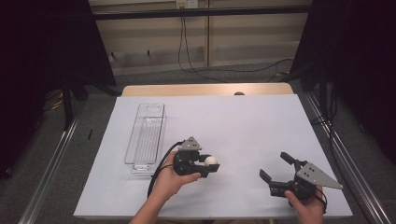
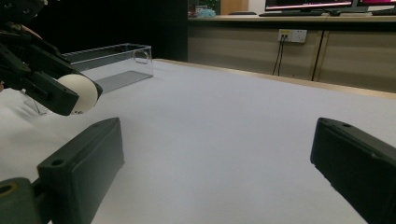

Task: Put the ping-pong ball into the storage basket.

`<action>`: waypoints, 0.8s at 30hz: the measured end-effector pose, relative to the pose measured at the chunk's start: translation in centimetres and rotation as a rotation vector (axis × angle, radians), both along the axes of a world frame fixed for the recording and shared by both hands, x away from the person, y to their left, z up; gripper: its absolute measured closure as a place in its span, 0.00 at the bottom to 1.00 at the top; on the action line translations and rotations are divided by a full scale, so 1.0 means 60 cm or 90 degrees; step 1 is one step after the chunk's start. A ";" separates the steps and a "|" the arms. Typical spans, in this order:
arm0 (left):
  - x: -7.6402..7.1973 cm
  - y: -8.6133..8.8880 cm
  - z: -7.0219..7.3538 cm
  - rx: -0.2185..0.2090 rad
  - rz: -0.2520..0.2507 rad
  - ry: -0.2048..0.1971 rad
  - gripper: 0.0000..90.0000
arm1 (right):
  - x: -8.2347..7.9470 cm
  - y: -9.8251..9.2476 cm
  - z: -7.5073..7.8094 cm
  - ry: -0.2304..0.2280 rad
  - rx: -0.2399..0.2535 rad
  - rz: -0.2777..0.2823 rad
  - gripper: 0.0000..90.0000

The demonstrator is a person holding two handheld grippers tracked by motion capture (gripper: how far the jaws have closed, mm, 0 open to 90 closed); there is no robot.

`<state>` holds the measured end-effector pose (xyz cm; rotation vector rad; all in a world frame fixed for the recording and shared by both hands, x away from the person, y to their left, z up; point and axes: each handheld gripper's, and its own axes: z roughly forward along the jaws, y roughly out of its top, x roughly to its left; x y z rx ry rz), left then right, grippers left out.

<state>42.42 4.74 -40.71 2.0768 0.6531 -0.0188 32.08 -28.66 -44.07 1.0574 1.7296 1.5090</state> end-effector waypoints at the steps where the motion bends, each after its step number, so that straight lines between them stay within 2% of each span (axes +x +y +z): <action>1: 0.001 0.001 0.000 0.000 0.000 -0.001 0.57 | 0.000 0.000 0.000 0.000 0.000 0.000 0.03; 6: 0.002 0.003 0.001 0.006 0.006 0.006 0.57 | 0.001 0.000 -0.001 -0.002 -0.002 -0.001 0.03; 11: 0.005 0.008 0.003 -0.004 0.012 0.004 0.57 | 0.000 0.000 0.000 0.000 -0.001 0.000 0.03; 12: 0.005 0.010 0.005 0.003 0.014 0.002 0.57 | 0.000 0.000 0.000 0.000 -0.001 0.000 0.03; 24: 0.008 0.017 0.009 0.000 0.023 0.001 0.57 | 0.000 -0.001 0.000 -0.002 0.000 -0.003 0.03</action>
